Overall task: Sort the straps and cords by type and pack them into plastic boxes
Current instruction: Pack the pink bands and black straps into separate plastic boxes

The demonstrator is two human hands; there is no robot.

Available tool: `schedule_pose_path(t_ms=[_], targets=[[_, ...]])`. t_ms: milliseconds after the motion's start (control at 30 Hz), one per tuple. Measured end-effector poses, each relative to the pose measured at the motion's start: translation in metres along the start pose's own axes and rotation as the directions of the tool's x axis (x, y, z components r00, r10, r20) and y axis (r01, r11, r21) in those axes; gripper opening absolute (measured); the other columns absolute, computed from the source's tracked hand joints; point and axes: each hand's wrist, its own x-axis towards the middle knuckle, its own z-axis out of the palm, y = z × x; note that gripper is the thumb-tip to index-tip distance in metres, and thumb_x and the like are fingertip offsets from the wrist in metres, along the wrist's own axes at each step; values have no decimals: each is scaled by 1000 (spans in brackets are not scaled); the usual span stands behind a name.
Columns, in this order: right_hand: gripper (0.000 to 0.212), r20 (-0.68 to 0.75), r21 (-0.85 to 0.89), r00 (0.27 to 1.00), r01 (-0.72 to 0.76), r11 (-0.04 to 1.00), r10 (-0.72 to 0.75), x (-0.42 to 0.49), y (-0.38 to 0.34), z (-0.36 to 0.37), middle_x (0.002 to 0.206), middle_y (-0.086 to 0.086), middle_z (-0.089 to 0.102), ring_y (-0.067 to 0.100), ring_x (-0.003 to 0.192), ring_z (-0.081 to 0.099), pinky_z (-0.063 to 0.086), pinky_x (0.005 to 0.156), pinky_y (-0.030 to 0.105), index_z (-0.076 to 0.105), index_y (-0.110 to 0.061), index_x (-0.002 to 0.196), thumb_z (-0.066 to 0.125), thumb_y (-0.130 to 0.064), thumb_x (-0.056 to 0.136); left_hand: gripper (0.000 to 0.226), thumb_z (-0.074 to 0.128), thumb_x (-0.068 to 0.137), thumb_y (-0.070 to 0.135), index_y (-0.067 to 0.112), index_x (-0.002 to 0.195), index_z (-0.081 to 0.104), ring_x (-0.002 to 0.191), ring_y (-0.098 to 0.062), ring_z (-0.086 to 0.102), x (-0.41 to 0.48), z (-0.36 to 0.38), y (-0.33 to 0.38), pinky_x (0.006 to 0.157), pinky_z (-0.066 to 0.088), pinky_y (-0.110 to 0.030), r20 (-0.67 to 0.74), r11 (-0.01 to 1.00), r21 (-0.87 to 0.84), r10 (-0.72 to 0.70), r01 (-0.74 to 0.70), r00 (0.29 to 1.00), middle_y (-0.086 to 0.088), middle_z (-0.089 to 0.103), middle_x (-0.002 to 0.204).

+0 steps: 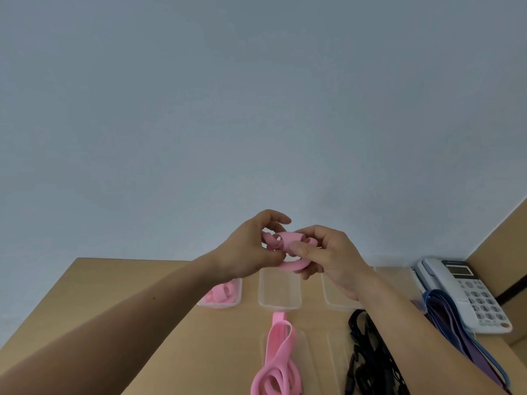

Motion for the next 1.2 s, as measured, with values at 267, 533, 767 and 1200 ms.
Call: schedule_pose_path(t_ms=[267, 533, 767, 1200], targets=[[38, -39, -72, 997, 59, 996, -62, 3, 9, 2, 94, 5, 70, 26, 64, 68, 54, 60, 29, 68, -20, 101, 79, 4, 74, 37, 67, 84, 25, 2, 113, 63, 89, -27, 70, 0, -6, -4, 73, 55, -28, 154, 905, -351, -197, 240, 968, -18, 71, 102], [41, -31, -174, 990, 130, 976, -138, 7, 14, 15, 100, -2, 66, 15, 66, 62, 54, 62, 25, 65, -27, 98, 83, -5, 69, 28, 70, 89, 7, -5, 113, 61, 76, -24, 68, -2, -14, -14, 65, 54, -24, 119, 875, -410, -228, 257, 966, -17, 71, 88], [52, -8, -401, 977, 193, 896, -214, 12, 22, 37, 111, -11, 63, 8, 90, 66, 57, 76, 24, 57, -32, 108, 83, -6, 71, 12, 65, 90, 6, -3, 97, 65, 64, -21, 63, -1, -25, -29, 58, 51, -25, 62, 850, -435, -301, 297, 952, -15, 67, 79], [28, 43, -830, 934, 231, 508, -354, 17, 64, 42, 98, -8, 65, 12, 95, 54, 46, 77, 24, 67, -15, 97, 81, -22, 74, 12, 62, 89, 8, -4, 91, 61, 60, -23, 58, 17, -13, -83, 52, 47, -26, 263, 820, -344, -384, 458, 885, -18, 63, 74]])
